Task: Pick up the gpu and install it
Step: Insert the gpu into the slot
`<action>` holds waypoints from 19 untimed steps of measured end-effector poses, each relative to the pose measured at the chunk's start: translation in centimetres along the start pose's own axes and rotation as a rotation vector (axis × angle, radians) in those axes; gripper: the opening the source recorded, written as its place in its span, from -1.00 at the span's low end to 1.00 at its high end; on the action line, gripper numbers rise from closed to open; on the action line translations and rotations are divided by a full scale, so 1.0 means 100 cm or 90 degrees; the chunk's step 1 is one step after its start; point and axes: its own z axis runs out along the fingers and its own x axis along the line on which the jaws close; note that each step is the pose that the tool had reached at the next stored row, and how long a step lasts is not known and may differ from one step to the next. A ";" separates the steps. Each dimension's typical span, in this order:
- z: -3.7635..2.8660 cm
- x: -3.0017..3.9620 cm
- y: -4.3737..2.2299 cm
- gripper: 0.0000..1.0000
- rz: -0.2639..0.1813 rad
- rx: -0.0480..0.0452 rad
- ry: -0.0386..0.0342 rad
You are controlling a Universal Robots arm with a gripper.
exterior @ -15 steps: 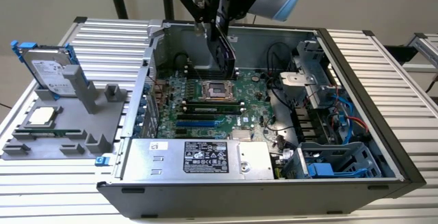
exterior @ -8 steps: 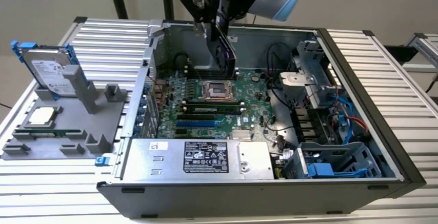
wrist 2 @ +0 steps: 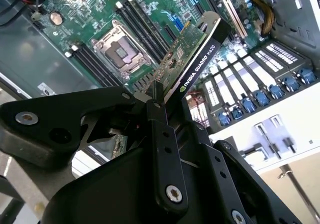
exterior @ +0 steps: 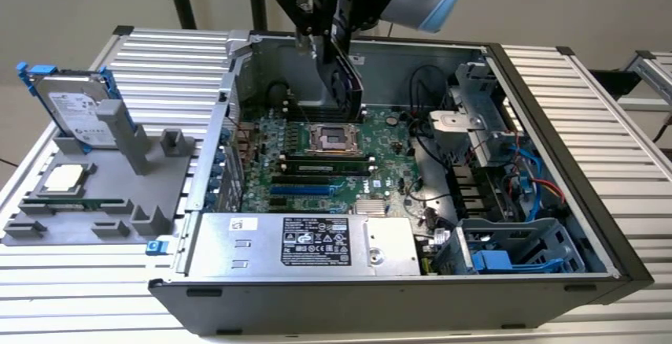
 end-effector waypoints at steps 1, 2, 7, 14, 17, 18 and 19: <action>0.0000 0.0000 0.0000 -1.00 -0.002 0.0000 0.0001; 0.0000 0.0000 0.0000 -1.00 -0.003 -0.0001 0.0003; 0.0000 0.0000 0.0000 -1.00 -0.011 -0.0004 0.0010; 0.0000 0.0000 0.0000 -1.00 -0.024 -0.0009 0.0021; 0.0000 0.0000 0.0000 -1.00 -0.032 -0.0012 0.0028; 0.0000 0.0000 0.0000 -1.00 -0.037 -0.0014 0.0031; 0.0000 0.0000 0.0000 -1.00 -0.042 -0.0016 0.0036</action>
